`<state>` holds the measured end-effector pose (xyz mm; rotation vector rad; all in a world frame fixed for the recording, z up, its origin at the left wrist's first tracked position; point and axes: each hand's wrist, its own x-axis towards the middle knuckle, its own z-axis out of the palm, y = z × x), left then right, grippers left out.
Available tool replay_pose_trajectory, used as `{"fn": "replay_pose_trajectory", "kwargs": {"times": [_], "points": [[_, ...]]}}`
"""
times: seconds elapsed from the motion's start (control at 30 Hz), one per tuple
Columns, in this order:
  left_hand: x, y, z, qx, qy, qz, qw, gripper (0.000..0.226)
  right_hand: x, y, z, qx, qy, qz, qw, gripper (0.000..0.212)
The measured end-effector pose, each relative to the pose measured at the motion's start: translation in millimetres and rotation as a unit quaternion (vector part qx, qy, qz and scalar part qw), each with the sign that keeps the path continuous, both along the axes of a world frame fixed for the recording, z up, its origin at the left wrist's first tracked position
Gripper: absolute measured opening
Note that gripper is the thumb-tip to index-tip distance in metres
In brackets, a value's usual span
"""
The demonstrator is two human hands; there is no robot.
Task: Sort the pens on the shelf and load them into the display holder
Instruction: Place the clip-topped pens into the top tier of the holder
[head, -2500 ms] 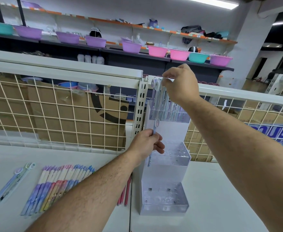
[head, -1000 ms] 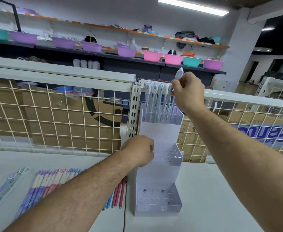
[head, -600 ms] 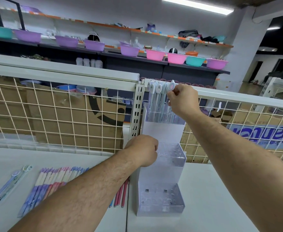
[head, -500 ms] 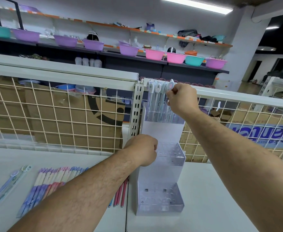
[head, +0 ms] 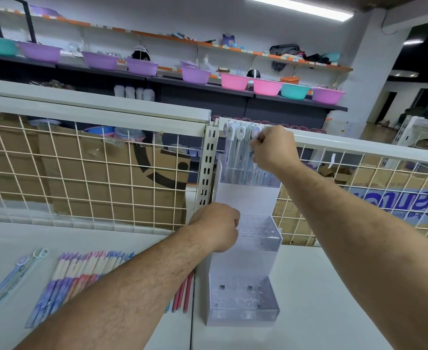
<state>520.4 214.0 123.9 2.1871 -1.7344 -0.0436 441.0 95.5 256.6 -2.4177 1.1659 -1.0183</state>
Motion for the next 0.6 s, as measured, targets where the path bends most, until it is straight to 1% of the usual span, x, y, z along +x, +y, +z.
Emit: {"fn": "replay_pose_trajectory", "kwargs": {"times": [0.27, 0.43, 0.53, 0.6], "points": [[2, -3, -4, -0.011, 0.003, 0.005, 1.0, 0.016, -5, 1, -12, 0.019, 0.003, -0.016, 1.0, 0.026], [1, -1, -5, -0.011, 0.007, 0.008, 1.0, 0.019, -23, 14, -44, 0.026, -0.004, -0.011, 1.0, 0.015], [0, 3, -4, -0.018, 0.036, 0.023, 0.999, 0.024, -37, 21, -72, 0.042, 0.029, 0.009, 0.999, 0.009], [-1, 8, -5, -0.05, 0.055, 0.041, 0.996, 0.023, -46, 24, -91, 0.05, 0.065, 0.031, 0.996, 0.004]]}}
